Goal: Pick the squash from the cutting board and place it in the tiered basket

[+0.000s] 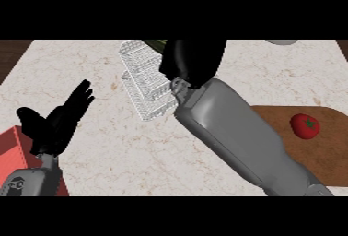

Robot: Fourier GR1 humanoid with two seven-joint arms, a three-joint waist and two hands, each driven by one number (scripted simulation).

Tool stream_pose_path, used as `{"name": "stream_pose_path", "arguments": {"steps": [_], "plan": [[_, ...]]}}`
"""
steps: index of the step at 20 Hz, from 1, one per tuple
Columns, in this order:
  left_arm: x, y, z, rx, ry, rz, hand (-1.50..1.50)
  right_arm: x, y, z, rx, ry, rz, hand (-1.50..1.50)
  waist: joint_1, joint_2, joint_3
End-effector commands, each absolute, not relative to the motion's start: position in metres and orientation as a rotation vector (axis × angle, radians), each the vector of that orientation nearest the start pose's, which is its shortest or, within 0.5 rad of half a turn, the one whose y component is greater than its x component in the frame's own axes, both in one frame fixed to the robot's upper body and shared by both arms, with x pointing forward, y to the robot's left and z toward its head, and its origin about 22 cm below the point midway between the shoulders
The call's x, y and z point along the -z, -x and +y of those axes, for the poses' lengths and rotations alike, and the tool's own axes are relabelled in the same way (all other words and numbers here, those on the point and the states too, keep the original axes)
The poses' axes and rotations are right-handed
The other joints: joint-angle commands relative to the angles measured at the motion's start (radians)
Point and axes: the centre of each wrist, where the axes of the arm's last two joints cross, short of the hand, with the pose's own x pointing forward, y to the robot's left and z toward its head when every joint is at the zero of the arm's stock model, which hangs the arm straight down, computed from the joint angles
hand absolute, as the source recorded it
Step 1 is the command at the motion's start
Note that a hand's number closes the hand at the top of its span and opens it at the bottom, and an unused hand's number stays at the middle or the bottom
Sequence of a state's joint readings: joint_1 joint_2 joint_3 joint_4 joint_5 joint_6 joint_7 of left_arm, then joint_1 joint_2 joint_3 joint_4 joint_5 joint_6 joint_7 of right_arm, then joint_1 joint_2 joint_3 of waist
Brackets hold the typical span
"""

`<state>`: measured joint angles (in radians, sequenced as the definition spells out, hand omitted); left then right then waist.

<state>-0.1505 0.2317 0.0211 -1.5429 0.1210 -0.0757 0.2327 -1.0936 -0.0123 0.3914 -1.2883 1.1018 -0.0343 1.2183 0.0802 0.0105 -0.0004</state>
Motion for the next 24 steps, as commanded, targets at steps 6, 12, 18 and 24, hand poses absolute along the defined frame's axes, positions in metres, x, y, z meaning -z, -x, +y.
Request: {"name": "stream_pose_path", "arguments": {"steps": [6,12,18,24], "plan": [[-0.035,-0.271,0.265,0.145,-0.037,-1.432,0.00,-0.224,-0.370,0.013,-0.312,1.303,-1.279,1.50,-0.017,0.000,-0.002],[-0.043,-0.272,0.275,0.145,-0.024,-1.432,0.00,-0.225,-0.385,0.008,-0.166,1.339,-1.408,1.50,-0.014,0.005,-0.001],[-0.041,-0.270,0.271,0.149,-0.032,-1.449,0.00,-0.209,-0.402,0.002,-0.183,1.336,-1.388,-1.50,-0.007,0.007,-0.002],[-0.038,-0.271,0.260,0.161,-0.020,-1.435,0.00,-0.223,-0.404,0.010,-0.106,1.290,-1.454,-1.50,0.001,0.008,-0.002]]}}
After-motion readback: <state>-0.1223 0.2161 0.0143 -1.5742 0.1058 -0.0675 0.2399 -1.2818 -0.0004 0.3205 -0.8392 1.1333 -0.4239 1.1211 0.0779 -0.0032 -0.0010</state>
